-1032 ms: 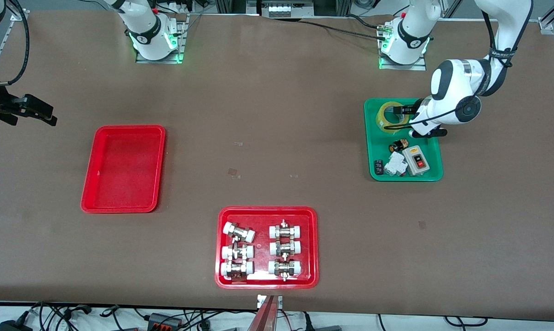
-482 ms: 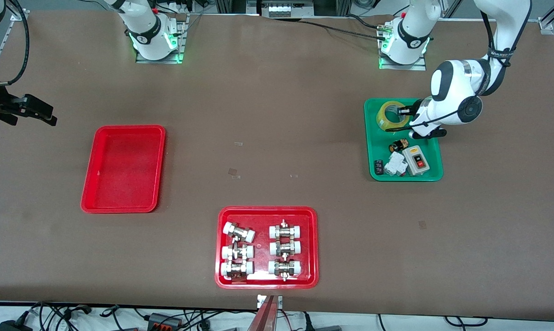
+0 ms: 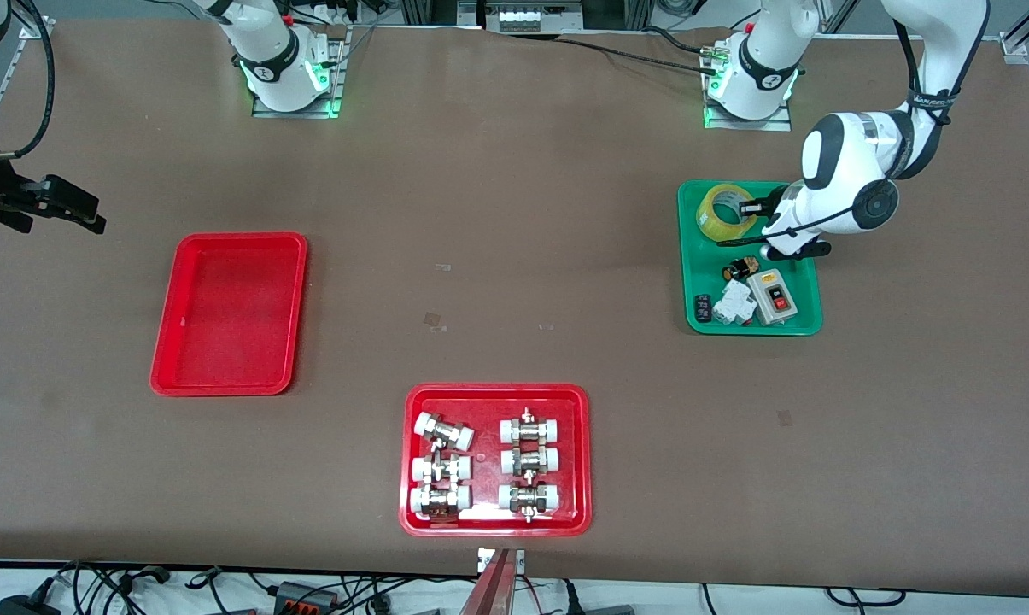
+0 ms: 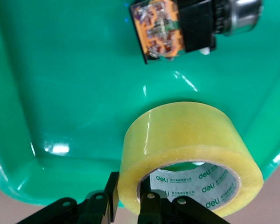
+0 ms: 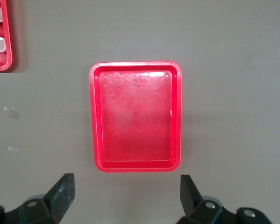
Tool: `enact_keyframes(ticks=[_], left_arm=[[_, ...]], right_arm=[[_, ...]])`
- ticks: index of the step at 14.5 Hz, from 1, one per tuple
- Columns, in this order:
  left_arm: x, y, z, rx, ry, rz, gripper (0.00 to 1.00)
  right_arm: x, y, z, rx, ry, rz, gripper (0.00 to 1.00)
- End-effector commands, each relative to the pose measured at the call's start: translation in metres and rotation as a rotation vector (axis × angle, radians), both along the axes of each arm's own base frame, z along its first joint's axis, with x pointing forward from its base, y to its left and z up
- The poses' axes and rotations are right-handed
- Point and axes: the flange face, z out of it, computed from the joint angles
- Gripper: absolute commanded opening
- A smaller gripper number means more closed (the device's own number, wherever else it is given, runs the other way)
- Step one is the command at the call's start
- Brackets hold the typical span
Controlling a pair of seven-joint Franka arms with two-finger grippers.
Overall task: Left arm passes tape to right arm into tray
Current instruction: 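Lower the left gripper and grasp the yellow tape roll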
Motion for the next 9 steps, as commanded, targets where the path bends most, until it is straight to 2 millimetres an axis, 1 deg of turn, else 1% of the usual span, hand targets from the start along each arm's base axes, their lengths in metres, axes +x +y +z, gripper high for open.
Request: enact_keyframes(ticks=[1,2,4,5,7,8,9], left_arm=[[0.033,-0.009,0.053,-0.040,-0.002,-0.035,0.01],[0.043,-0.013,0.066,-0.043,0.001,-0.040,0.01],[0.068,-0.039,0.100,-0.059,-0.016,-0.096,0.01],[0.078,-0.056,0.116,-0.069,-0.021,-0.131,0.01],[0.093,-0.108,0.140,-0.115,-0.037,-0.200,0.01],[0.099,-0.130,0.150,-0.159,-0.039,-0.175,0.00],[0.107,-0.155,0.164,-0.200,-0.054,-0.154,0.00]], right_arm=[[-0.006,-0.001,0.007,0.009,-0.003,0.007,1.00],[-0.006,0.000,0.008,0.012,-0.005,0.011,1.00],[-0.009,0.001,0.012,0.014,0.019,0.013,1.00],[-0.012,0.002,0.012,0.017,0.042,0.011,1.00],[-0.012,0.006,0.010,0.020,0.051,0.015,1.00],[-0.007,0.007,-0.002,0.032,0.075,0.016,1.00],[-0.005,0.008,-0.007,0.050,0.088,0.019,1.00]])
